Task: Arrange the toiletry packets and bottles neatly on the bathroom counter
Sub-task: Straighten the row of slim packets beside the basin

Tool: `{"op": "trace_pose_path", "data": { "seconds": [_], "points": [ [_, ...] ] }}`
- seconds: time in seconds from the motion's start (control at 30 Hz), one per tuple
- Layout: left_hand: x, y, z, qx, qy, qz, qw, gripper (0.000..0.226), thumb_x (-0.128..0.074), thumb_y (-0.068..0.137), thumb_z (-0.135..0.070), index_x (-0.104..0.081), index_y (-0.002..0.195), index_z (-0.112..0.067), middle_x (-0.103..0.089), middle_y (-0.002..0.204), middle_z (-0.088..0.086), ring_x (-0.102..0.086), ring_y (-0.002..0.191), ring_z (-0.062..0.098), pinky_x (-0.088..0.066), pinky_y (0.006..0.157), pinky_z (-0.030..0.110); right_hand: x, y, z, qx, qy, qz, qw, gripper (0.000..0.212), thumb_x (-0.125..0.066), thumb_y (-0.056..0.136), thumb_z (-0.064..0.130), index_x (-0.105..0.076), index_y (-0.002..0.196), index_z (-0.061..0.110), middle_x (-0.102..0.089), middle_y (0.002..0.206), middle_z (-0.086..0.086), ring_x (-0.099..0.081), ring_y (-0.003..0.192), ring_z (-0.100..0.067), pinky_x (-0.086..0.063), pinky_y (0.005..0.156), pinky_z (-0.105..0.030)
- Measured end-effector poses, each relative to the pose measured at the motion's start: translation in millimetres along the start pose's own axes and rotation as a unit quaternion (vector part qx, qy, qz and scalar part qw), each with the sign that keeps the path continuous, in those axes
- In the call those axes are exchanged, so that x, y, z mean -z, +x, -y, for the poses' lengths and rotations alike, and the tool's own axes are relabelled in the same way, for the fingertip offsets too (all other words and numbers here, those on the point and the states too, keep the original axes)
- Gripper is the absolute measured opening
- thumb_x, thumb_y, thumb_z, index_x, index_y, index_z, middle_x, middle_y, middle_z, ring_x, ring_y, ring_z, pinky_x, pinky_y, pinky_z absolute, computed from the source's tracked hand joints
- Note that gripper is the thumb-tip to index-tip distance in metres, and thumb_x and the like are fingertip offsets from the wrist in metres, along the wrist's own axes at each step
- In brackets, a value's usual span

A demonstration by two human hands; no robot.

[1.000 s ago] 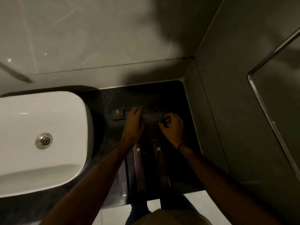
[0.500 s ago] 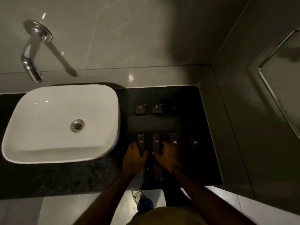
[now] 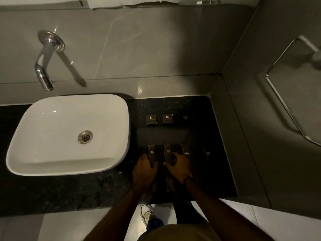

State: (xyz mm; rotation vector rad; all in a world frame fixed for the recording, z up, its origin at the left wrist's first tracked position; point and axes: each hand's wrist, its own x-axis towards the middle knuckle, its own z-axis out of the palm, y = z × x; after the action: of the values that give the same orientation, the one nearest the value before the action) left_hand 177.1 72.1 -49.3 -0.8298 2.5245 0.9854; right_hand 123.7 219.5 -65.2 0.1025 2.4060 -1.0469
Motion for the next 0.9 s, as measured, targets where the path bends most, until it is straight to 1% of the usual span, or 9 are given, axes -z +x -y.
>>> {"op": "trace_pose_path", "data": {
  "seconds": [0.07,0.17,0.23,0.33,0.43,0.5,0.53,0.63,0.9],
  "points": [
    [0.3,-2.5,-3.1,0.002,0.021,-0.046,0.999,0.062,-0.063,0.085,-0.052,-0.045,0.132,-0.016,-0.051,0.133,0.009,-0.057,0.119,0.029,-0.053,0.093,0.045,7.4,-3.7,1.7,-0.014,0.002,-0.014,1.000,0.057,-0.076,0.079,0.034,-0.054,0.129,0.017,-0.061,0.119,-0.007,-0.062,0.103,-0.019,-0.056,0.087,-0.033],
    [-2.1,-4.4,-15.6,-0.058,0.022,-0.105,0.993,0.061,-0.061,0.088,-0.049,-0.041,0.136,-0.017,-0.046,0.141,0.010,-0.052,0.125,0.028,-0.051,0.097,0.042,34.8,-10.5,-6.2,0.007,-0.018,-0.091,0.996,0.041,-0.072,0.083,0.029,-0.060,0.120,0.016,-0.064,0.115,-0.008,-0.062,0.105,-0.023,-0.056,0.092,-0.042],
    [-7.5,-7.2,-29.4,-0.123,0.004,-0.085,0.989,0.055,-0.058,0.093,-0.044,-0.041,0.139,-0.018,-0.046,0.142,0.009,-0.054,0.124,0.024,-0.051,0.097,0.036,58.5,-15.0,-20.4,0.024,-0.028,-0.140,0.989,0.037,-0.069,0.085,0.023,-0.061,0.120,0.011,-0.063,0.118,-0.013,-0.061,0.110,-0.030,-0.053,0.096,-0.048],
    [-22.5,-15.1,-61.4,-0.222,-0.012,-0.039,0.974,0.040,-0.054,0.097,-0.035,-0.047,0.134,-0.020,-0.052,0.135,0.003,-0.056,0.119,0.017,-0.049,0.095,0.028,91.9,-20.9,-42.6,-0.016,-0.086,-0.159,0.983,0.055,-0.068,0.084,0.023,-0.050,0.134,0.009,-0.053,0.134,-0.016,-0.050,0.125,-0.034,-0.047,0.104,-0.050],
    [-42.0,-26.4,-93.7,-0.240,-0.043,-0.014,0.970,0.033,-0.051,0.100,-0.032,-0.052,0.129,-0.017,-0.056,0.129,0.004,-0.058,0.118,0.018,-0.046,0.095,0.025,109.4,-21.9,-62.8,-0.043,-0.138,-0.130,0.981,0.069,-0.072,0.082,0.029,-0.042,0.140,0.007,-0.048,0.139,-0.017,-0.046,0.130,-0.035,-0.044,0.108,-0.048],
    [-58.4,-34.2,-107.3,-0.209,-0.008,-0.008,0.978,0.046,-0.052,0.099,-0.035,-0.046,0.138,-0.011,-0.051,0.140,0.012,-0.054,0.126,0.025,-0.045,0.104,0.031,114.8,-23.3,-77.6,-0.042,-0.158,-0.100,0.981,0.071,-0.072,0.082,0.031,-0.041,0.141,0.006,-0.047,0.141,-0.017,-0.045,0.131,-0.034,-0.042,0.109,-0.046],
    [-64.6,-38.2,-110.4,-0.170,0.014,0.004,0.985,0.058,-0.054,0.098,-0.039,-0.039,0.144,-0.007,-0.043,0.148,0.016,-0.051,0.131,0.029,-0.045,0.107,0.035,114.8,-24.4,-83.9,-0.038,-0.164,-0.090,0.982,0.070,-0.072,0.082,0.032,-0.042,0.140,0.006,-0.048,0.140,-0.017,-0.047,0.129,-0.034,-0.043,0.108,-0.045],
    [-80.8,-46.6,-115.2,-0.060,0.051,0.049,0.996,0.085,-0.060,0.092,-0.051,-0.025,0.150,-0.001,-0.031,0.154,0.022,-0.052,0.130,0.035,-0.050,0.103,0.043,115.5,-25.3,-98.3,-0.019,-0.142,-0.083,0.986,0.062,-0.071,0.082,0.030,-0.048,0.135,0.007,-0.052,0.135,-0.015,-0.051,0.124,-0.032,-0.045,0.105,-0.044],
    [-96.6,-52.2,-122.2,-0.021,0.001,0.045,0.999,0.070,-0.071,0.087,-0.036,-0.038,0.141,-0.008,-0.038,0.150,0.013,-0.057,0.122,0.031,-0.053,0.098,0.042,116.8,-16.6,-103.7,-0.017,-0.053,-0.057,0.997,0.065,-0.075,0.080,0.031,-0.047,0.135,0.012,-0.048,0.138,-0.013,-0.048,0.127,-0.032,-0.044,0.107,-0.047]
  ]
}}
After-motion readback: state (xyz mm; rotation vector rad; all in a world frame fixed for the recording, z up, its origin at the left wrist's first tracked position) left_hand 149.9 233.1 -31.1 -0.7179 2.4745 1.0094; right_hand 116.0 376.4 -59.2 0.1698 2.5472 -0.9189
